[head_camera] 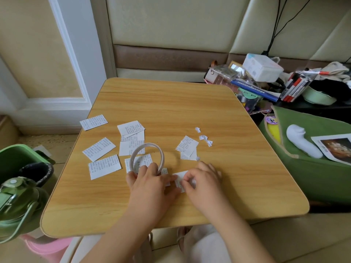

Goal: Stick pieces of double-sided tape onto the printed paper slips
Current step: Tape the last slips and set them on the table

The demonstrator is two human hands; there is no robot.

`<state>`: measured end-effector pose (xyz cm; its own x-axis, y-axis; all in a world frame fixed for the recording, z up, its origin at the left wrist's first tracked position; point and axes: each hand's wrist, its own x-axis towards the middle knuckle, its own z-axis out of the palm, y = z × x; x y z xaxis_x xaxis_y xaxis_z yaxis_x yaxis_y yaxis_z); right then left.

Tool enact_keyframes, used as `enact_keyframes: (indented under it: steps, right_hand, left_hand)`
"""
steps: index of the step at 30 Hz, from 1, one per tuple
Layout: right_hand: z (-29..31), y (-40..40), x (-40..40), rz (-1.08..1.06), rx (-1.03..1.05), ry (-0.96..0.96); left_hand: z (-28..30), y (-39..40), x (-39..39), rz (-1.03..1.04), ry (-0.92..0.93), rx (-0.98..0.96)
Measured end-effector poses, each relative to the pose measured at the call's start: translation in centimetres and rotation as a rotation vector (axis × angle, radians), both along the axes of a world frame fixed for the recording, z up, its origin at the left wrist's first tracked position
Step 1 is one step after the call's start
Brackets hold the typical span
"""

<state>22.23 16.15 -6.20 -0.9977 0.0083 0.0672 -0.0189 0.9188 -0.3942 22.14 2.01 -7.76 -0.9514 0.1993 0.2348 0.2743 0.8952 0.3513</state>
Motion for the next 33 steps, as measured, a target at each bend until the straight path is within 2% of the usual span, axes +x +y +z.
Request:
enact_keyframes:
  steps: [2, 6, 12, 16, 20, 22, 24, 27, 30, 33]
  right_hand:
    - [-0.1, 0.4, 0.1, -0.056, -0.001, 0.015]
    - [0.1, 2.3, 0.2, -0.168, 0.042, 0.011]
    - [-0.9, 3.3, 2.4, -0.26, -0.199, 0.26]
    - [-0.8, 3.3, 3.6, -0.231, -0.272, 0.304]
    - [-0.6, 3.0, 3.8, -0.187, -0.33, 0.268]
    - [-0.4, 2.8, 4.0, -0.163, -0.376, 0.227]
    - [0.2, 2.4, 4.4, -0.141, -0.417, 0.208]
    - [2.2, 1.3, 5.0, -0.086, -0.463, 0.26]
    - [4.3, 0.2, 5.4, 0.017, -0.497, 0.368]
    - [5.9, -0.6, 5.5, 0.112, -0.483, 0.473]
  left_hand:
    - [0.5, 0.1, 0.1, 0.038, 0.004, -0.026]
    - [0.9, 0.2, 0.2, 0.083, -0.104, -0.055]
    - [1.7, -1.2, -0.8, 0.133, -0.171, -0.076]
    - [2.4, -2.4, -1.9, 0.174, -0.221, -0.108]
    - [3.2, -2.7, -2.2, 0.179, -0.211, -0.096]
    - [3.3, -2.8, -1.7, 0.138, -0.129, 0.002]
    - [3.9, -2.7, -0.7, 0.031, -0.054, 0.204]
    - [4.8, -2.4, 0.9, -0.094, -0.049, 0.561]
    - [5.8, -1.8, 2.0, -0.103, -0.103, 0.81]
    - [7.3, -1.3, 2.9, -0.124, -0.208, 0.981]
